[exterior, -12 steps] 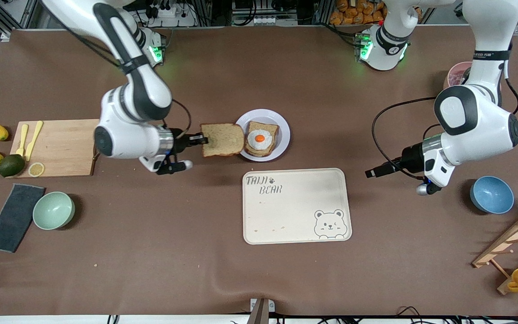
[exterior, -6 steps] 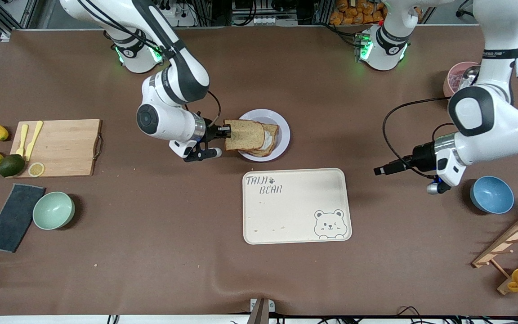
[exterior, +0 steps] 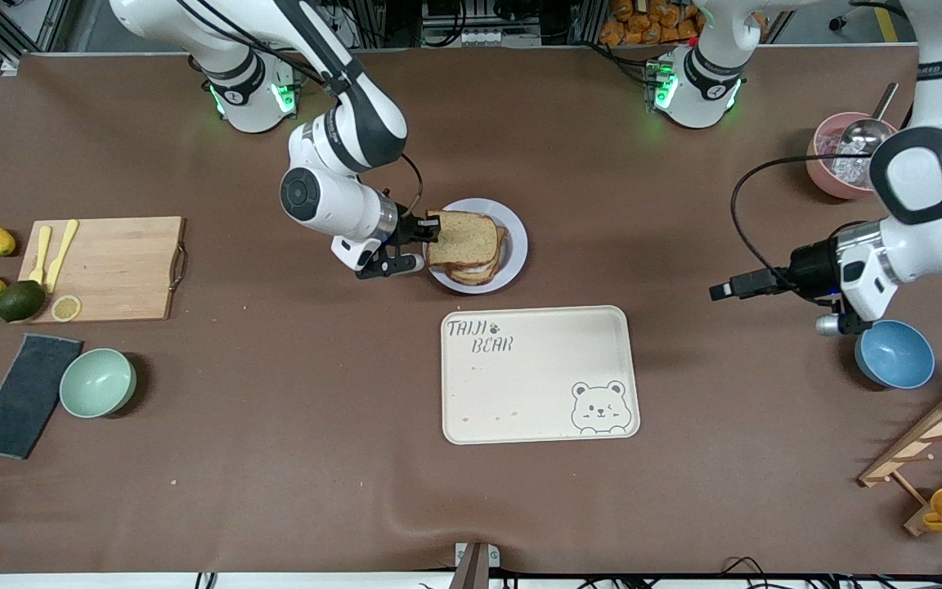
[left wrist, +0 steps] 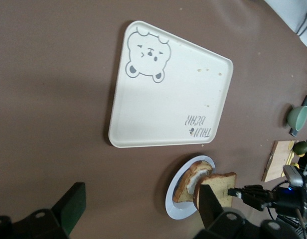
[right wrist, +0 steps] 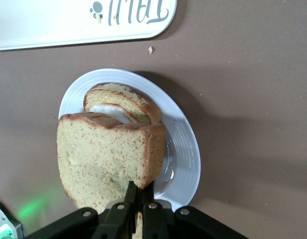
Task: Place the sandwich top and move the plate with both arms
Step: 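Lower the bread onto the egg slice and open the right gripper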
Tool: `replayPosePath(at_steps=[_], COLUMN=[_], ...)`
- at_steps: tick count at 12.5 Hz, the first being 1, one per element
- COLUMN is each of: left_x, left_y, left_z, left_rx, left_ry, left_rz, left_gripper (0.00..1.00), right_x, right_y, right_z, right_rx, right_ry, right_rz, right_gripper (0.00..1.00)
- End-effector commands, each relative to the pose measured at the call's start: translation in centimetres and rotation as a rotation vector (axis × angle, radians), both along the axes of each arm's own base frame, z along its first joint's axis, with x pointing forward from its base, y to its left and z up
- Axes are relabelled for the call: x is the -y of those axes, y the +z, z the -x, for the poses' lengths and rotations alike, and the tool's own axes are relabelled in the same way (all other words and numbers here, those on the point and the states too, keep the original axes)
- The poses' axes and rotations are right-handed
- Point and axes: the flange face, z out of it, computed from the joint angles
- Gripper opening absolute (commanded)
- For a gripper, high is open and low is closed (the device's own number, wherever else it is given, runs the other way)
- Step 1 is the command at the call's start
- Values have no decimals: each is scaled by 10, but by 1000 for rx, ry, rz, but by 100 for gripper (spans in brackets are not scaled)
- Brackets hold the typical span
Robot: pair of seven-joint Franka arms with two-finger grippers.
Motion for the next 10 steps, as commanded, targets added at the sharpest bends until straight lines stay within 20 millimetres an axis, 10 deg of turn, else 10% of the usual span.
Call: replayPosePath(at_steps=[1,7,10], left_x=[12,82,119], left_y=[-10,-60,-89], left_z=[6,19,44], left_rx=[15,14,65], left_ry=[-31,-8,8], left_rz=[79,315,370], left_gripper=[100,100,100], right_x=[-11,-19,-20], right_y=[-7,-13,-16], right_z=[10,14,11], right_rx=[5,-6,-23], right_ry=[-40,-85,-129], right_rz=[4,18,28], right_gripper=[0,0,35])
